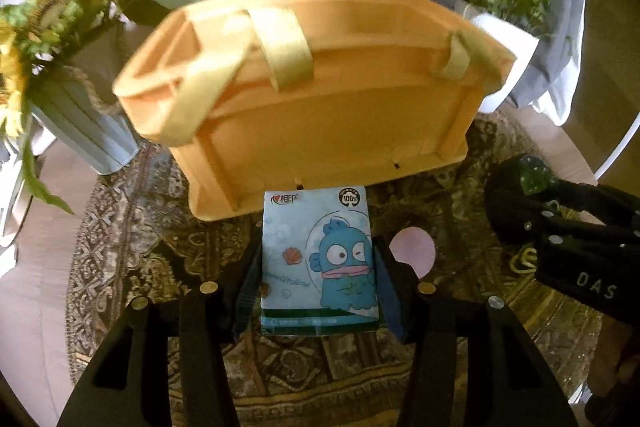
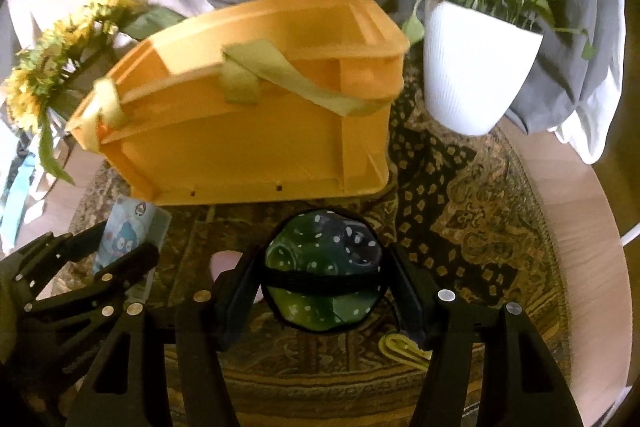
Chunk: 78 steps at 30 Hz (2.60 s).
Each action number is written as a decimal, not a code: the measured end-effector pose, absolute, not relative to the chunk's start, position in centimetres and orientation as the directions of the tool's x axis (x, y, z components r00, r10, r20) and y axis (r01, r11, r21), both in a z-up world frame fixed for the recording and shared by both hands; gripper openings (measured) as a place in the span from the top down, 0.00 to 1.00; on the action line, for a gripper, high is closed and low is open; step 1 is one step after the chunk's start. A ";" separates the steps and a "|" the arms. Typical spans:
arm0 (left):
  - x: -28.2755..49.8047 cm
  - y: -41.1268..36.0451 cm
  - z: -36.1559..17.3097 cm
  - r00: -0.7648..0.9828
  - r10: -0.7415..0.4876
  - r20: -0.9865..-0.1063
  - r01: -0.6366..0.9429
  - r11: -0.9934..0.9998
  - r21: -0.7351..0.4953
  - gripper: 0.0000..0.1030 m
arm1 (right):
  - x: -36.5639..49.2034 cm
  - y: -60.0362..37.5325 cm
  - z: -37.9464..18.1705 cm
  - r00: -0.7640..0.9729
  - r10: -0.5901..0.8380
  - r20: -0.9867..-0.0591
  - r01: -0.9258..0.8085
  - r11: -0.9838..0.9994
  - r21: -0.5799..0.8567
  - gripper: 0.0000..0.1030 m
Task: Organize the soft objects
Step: 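Carry the tissue pack and green jar into the orange crate and release both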
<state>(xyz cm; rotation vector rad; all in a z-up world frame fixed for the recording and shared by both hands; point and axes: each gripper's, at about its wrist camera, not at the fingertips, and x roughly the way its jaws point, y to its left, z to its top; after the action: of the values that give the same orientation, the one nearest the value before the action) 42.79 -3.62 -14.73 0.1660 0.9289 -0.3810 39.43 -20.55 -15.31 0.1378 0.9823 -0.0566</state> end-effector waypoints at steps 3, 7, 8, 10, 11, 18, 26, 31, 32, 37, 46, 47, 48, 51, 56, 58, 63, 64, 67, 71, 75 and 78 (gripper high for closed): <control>41.9 -3.0 -13.4 0.566 -0.255 -0.784 0.378 0.925 -0.028 0.50 | 38.9 -20.2 -14.3 0.575 0.020 -0.818 0.097 0.991 0.093 0.39; 40.8 -2.3 -11.7 0.603 -0.261 -0.753 0.367 0.930 -0.028 0.50 | 38.3 -19.6 -12.9 0.610 0.024 -0.792 0.078 0.993 0.091 0.39; 40.7 -2.1 -11.5 0.610 -0.261 -0.748 0.365 0.931 -0.027 0.50 | 38.1 -19.5 -12.5 0.618 0.026 -0.786 0.074 0.993 0.092 0.39; 40.3 -1.8 -11.0 0.621 -0.263 -0.739 0.358 0.933 -0.032 0.50 | 37.9 -19.3 -11.8 0.631 0.032 -0.775 0.066 0.993 0.096 0.39; 40.1 -1.6 -10.6 0.626 -0.264 -0.733 0.352 0.935 -0.037 0.50 | 37.7 -19.1 -11.5 0.640 0.035 -0.768 0.061 0.993 0.096 0.39; 39.5 -0.7 -8.3 0.670 -0.272 -0.691 0.338 0.940 -0.042 0.50 | 37.3 -18.1 -9.4 0.683 0.068 -0.727 0.019 0.994 0.111 0.39; 39.9 -0.1 -5.6 0.733 -0.271 -0.623 0.336 0.942 -0.014 0.50 | 37.9 -17.3 -7.1 0.733 0.100 -0.673 -0.023 0.992 0.123 0.39; 40.5 0.0 -4.4 0.775 -0.254 -0.579 0.327 0.945 0.023 0.50 | 38.4 -17.0 -5.5 0.771 0.100 -0.629 -0.033 0.993 0.117 0.39; 40.6 0.0 -4.1 0.782 -0.251 -0.570 0.326 0.945 0.031 0.50 | 38.5 -16.9 -5.1 0.780 0.097 -0.619 -0.035 0.993 0.113 0.39; 41.3 0.1 -3.0 0.809 -0.253 -0.531 0.332 0.942 0.056 0.50 | 39.1 -16.6 -3.5 0.817 0.077 -0.571 -0.032 0.996 0.089 0.39; 43.6 -0.4 -1.2 0.853 -0.236 -0.466 0.319 0.942 0.107 0.50 | 40.6 -16.5 -0.7 0.876 0.032 -0.481 -0.016 0.999 0.038 0.39; 44.1 -0.5 -1.1 0.855 -0.236 -0.463 0.319 0.941 0.110 0.50 | 40.8 -16.5 -0.5 0.880 0.026 -0.475 -0.013 0.999 0.032 0.39; 44.5 -0.5 -1.1 0.855 -0.236 -0.462 0.320 0.941 0.111 0.50 | 41.1 -16.5 -0.4 0.883 0.020 -0.470 -0.009 1.000 0.027 0.39; 45.9 -0.8 -1.1 0.852 -0.240 -0.465 0.324 0.940 0.109 0.50 | 42.3 -16.8 -0.2 0.885 0.011 -0.466 -0.001 1.000 0.022 0.39; 48.3 -1.7 -1.2 0.845 -0.247 -0.474 0.333 0.937 0.105 0.50 | 44.8 -17.5 -0.5 0.875 0.012 -0.484 0.012 0.999 0.047 0.39; 49.3 -2.0 -1.5 0.836 -0.258 -0.485 0.344 0.934 0.096 0.50 | 45.7 -17.7 -0.7 0.871 0.008 -0.490 0.017 0.999 0.048 0.39; 52.1 -3.1 -2.6 0.797 -0.282 -0.535 0.377 0.923 0.076 0.50 | 48.2 -18.3 -1.8 0.849 0.019 -0.529 0.019 0.998 0.067 0.39; 52.6 -3.3 -2.9 0.790 -0.280 -0.545 0.380 0.921 0.079 0.50 | 48.8 -18.6 -2.1 0.844 0.021 -0.536 0.022 0.997 0.073 0.39; 54.1 -3.9 -3.8 0.772 -0.271 -0.574 0.391 0.916 0.094 0.50 | 50.4 -19.1 -3.0 0.825 0.019 -0.565 0.029 0.997 0.075 0.39; 55.7 -4.5 -5.3 0.749 -0.254 -0.611 0.395 0.913 0.104 0.50 | 52.2 -19.4 -4.3 0.798 0.007 -0.602 0.036 0.998 0.060 0.39; 57.1 -5.1 -6.5 0.718 -0.249 -0.650 0.405 0.909 0.099 0.50 | 53.9 -19.7 -5.7 0.765 0.007 -0.644 0.042 0.997 0.060 0.39; 58.0 -5.4 -7.3 0.696 -0.245 -0.675 0.413 0.905 0.098 0.50 | 54.9 -19.8 -6.8 0.741 0.001 -0.671 0.049 0.997 0.055 0.39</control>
<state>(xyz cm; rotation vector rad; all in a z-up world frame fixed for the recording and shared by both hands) 58.01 -5.42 -7.33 0.2511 0.7124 -0.3714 54.86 -19.85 -6.75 0.0706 0.7352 -0.0261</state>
